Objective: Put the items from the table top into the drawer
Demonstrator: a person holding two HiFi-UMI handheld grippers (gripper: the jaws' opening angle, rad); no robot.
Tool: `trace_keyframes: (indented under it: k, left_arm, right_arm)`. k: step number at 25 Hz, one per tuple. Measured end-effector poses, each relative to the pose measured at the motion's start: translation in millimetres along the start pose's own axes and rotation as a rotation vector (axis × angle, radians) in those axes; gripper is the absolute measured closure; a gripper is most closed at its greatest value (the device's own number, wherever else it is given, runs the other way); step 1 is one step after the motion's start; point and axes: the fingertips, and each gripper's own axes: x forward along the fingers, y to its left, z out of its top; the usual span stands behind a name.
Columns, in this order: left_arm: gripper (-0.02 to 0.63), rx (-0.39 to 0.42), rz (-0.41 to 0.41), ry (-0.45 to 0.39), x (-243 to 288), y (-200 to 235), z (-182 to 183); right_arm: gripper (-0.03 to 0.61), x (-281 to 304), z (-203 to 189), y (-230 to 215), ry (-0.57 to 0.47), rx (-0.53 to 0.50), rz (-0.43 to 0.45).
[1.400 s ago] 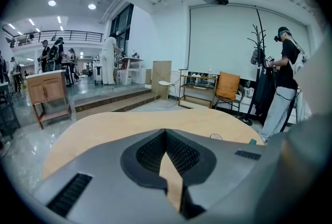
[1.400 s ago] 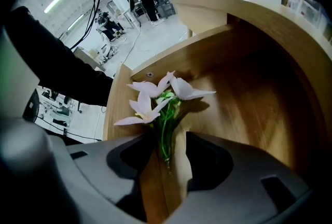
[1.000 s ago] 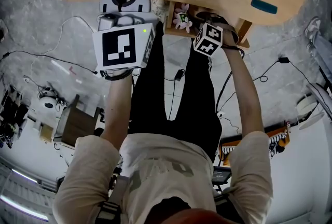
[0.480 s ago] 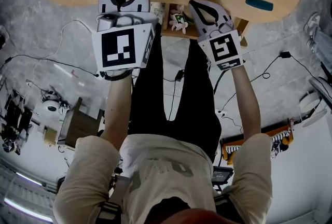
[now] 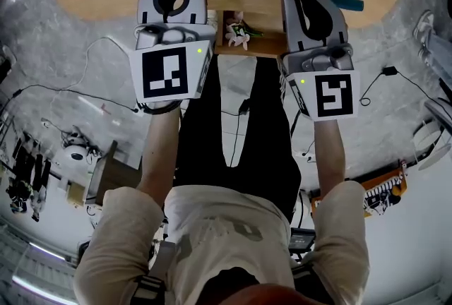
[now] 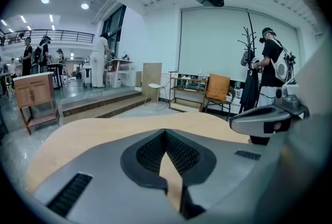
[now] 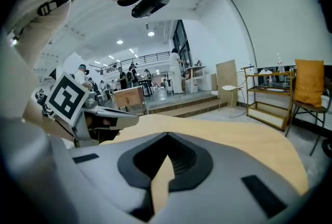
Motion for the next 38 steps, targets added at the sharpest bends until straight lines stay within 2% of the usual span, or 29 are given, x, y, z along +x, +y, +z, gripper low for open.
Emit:
trace_keyframes:
  k: [5,8,9,10,13,16,18,21,28,35,38]
  left_arm:
    - [0.607,0.01,-0.01,0.002,1,-3,0]
    - [0.607,0.01,-0.011,-0.002,4,-3,0]
    - [0.607,0.006,-0.012,-0.004,4,-4,0]
    - [0.607,0.001,-0.013,-0.002,5,-5,-1]
    - [0.607,0.002,-0.016,0.025,5,-4,-7]
    - [0.607,0.005,-0.011,0.041,4,-1,-11]
    - [0.607,0.005,-0.008,0.048,5,0,-15]
    - [0.607,0.007,-0.006,0.048,5,1,-17]
    - [0.607,0.004,-0.006,0.047,8,1,-17]
    - [0.607,0.007,-0.009,0.047,10,-1,-15]
    - [0.607,0.007,-0.009,0.043,9,-2,-15]
  right_arm:
    - [0.574,8,-7,-2,0.031,-0.023,0.004]
    - [0.558,29,-25,-26,0.079,0.045,-0.072]
    - [0.461,38,-32,-39,0.086,0.081,-0.113]
    - [0.332,47,-39,-53,0.098,0.108,-0.159]
    - [0.293,74,-72,-92,0.202,0.104,-0.291]
    - [0.282,94,-108,-112,0.324,0.091,-0.353]
    - [0.27,99,-121,-119,0.36,0.075,-0.38]
    - [0.27,99,-124,-129,0.359,0.056,-0.412]
    - [0.27,95,-138,-146,0.366,0.155,-0.443]
    - [0.296,94,-136,-144,0.366,0.137,-0.429]
    - [0.298,91,-126,-140,0.356,0.094,-0.419]
